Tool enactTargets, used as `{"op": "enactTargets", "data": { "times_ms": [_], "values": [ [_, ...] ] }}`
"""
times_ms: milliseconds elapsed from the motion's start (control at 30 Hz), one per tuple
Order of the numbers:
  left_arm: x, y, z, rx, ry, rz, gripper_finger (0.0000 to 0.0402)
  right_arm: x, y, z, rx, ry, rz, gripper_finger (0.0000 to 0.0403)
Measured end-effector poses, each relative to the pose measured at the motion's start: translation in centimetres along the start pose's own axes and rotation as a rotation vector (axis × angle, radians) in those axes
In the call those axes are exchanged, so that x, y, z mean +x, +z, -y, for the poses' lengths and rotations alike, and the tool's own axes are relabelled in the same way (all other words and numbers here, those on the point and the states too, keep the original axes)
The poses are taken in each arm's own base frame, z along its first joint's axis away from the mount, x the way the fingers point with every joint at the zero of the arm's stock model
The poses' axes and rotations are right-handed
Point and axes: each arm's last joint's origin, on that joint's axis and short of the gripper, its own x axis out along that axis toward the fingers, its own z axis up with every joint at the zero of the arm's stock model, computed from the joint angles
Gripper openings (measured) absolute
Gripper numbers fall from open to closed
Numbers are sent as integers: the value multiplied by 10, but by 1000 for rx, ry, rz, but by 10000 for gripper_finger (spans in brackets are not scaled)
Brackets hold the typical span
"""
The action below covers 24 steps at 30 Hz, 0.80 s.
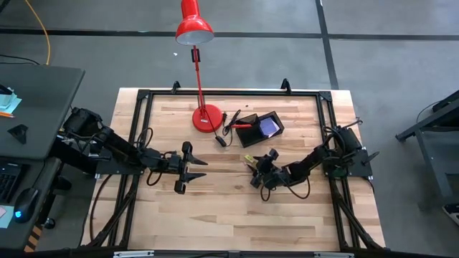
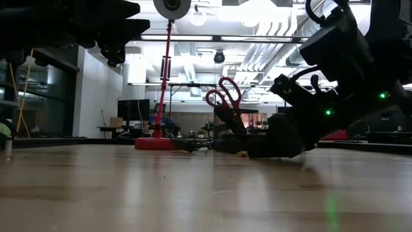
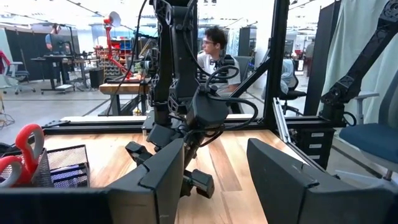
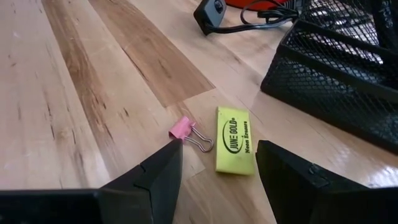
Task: Pick and place office supplies into organizer
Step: Put the yellow eraser into the black desk organizer
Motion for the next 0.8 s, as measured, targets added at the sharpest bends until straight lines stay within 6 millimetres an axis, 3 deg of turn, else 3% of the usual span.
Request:
{"op": "enactTargets", "data": {
  "times_ms": [467, 800],
  "values": [
    [0, 0, 0, -1, 2, 1, 168, 4, 0, 4, -38, 24, -46, 184],
    [0, 1, 0, -10, 2, 7, 168, 9, 1, 6, 7, 97, -87, 99]
  ]
}}
